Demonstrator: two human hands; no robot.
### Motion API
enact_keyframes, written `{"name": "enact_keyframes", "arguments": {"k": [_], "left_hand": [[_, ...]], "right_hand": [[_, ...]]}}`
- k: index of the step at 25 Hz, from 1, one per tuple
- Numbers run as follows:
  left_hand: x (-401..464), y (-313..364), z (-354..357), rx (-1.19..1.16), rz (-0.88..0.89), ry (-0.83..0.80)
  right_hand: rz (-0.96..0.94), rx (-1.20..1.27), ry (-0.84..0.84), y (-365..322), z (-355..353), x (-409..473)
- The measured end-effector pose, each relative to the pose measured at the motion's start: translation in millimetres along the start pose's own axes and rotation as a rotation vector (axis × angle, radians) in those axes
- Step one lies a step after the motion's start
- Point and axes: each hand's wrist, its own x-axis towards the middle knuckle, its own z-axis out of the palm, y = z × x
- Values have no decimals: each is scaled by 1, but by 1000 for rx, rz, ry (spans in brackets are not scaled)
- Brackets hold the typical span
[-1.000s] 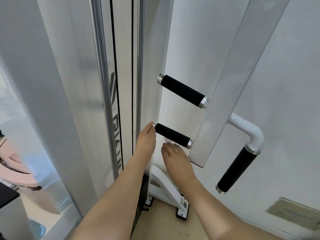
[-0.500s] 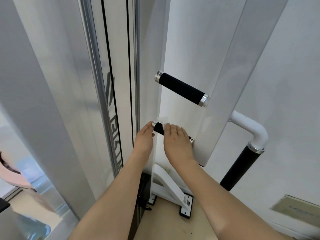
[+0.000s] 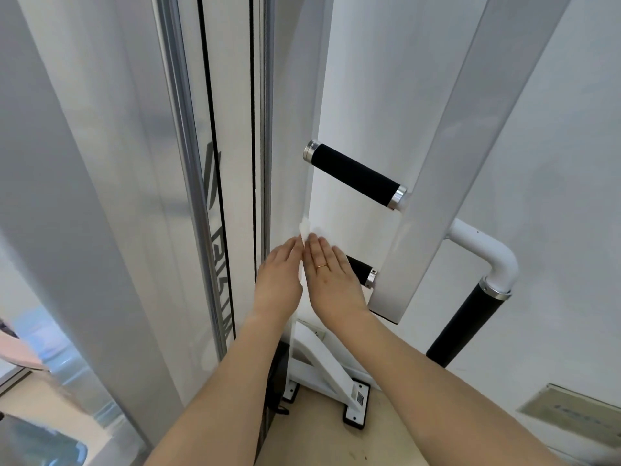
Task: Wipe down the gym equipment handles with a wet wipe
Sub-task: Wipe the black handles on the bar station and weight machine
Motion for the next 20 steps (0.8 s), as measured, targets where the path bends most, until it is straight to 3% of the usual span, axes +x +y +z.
{"name": "enact_keyframes", "arguments": {"k": [2,8,11,14,16,20], "left_hand": [[3,-1,-2,-16,-1,-9],[11,3,-1,-63,41,-54],[15,2,-5,-187,-20,-71],[10,4,-9,-316,-84,-86],[8,9,-11,-365,-105,-104],[11,13,-14,-396,-123,-120]], "right_hand": [[-95,-10,-34,6,2,0],[64,127,-20,22,4,-8],[-69,244,-61,15,-8,22],[-44,121,-31,27,-3,7],[85,5,59,32,2,-6],[51,-35,119,18,12,25]]}}
